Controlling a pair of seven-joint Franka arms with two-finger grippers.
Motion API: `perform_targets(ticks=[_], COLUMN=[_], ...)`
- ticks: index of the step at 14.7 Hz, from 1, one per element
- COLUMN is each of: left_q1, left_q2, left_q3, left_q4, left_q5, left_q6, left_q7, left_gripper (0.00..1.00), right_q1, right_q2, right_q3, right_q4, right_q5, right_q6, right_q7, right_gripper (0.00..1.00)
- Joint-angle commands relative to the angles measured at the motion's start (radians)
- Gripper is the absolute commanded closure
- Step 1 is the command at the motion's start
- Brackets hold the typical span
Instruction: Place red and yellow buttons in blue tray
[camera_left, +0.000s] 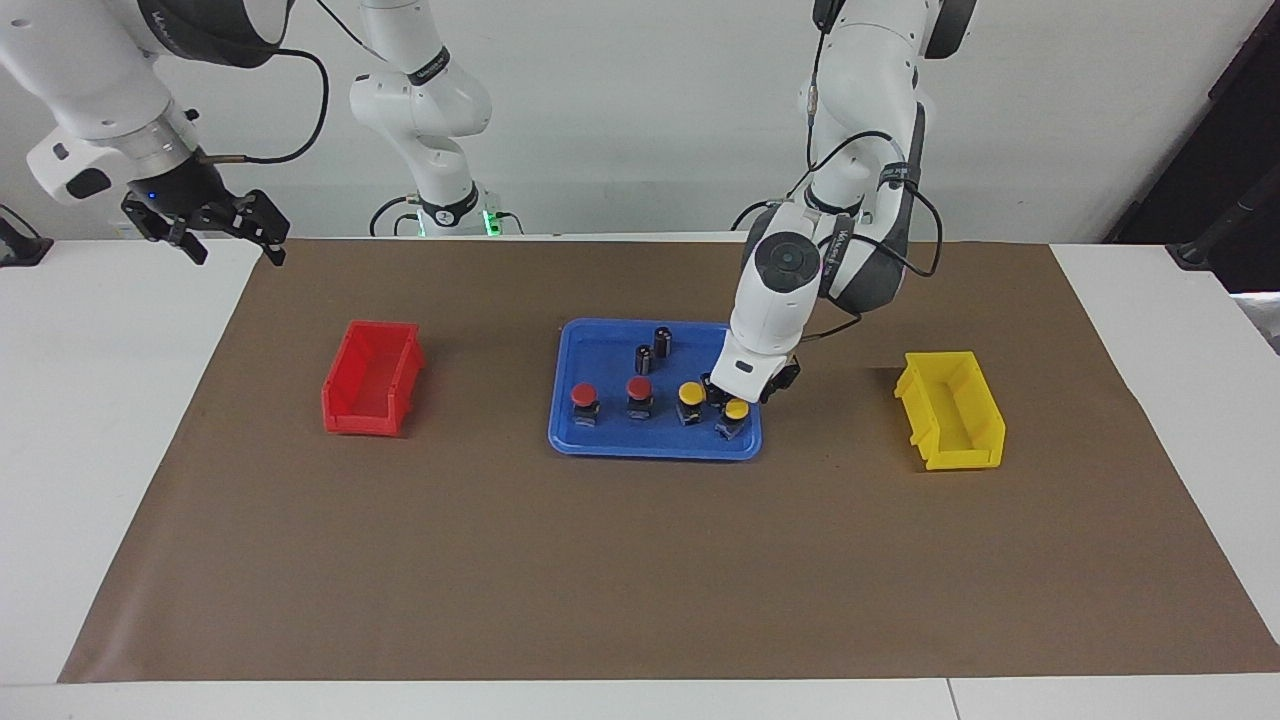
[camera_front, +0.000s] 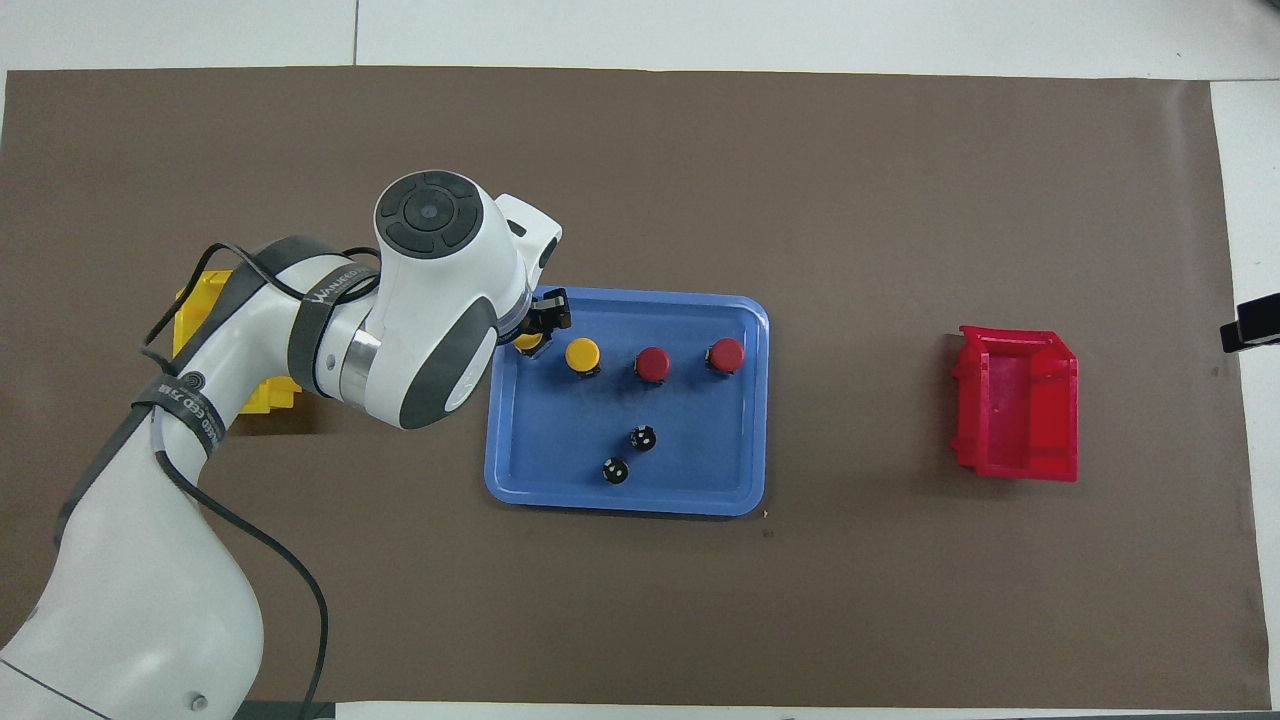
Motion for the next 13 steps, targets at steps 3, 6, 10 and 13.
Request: perform_targets(ticks=[3, 6, 10, 13], left_q1=[0.062, 0.148, 0.304, 0.418], left_q2=[-0.113, -0.167, -0.257, -0.318], left_q3=[0.027, 0.032, 0.032, 0.033], left_q4=[0.039, 0.062, 0.074, 0.080], left_q5=[0.036, 0.036, 0.038, 0.033], left_q6=[-0.207, -0.300, -0.386, -0.457], left_q7=[0.225, 0.378, 0.570, 0.703], left_gripper=[0.00, 0.00, 0.00, 0.00], right_q1=[-0.015, -0.014, -0.011, -0.011], right_q2=[-0.004, -0.004, -0.004, -0.004], right_q3=[0.004, 0.004, 0.004, 0.002], right_q4=[-0.003, -0.003, -0.004, -0.003], right_q5=[-0.013, -0.011, -0.013, -0.014], right_q6=[-0.001, -0.001, -0.005, -0.007], right_q7=[-0.024, -0.020, -0.017, -0.013], right_gripper=[0.00, 0.00, 0.00, 0.00])
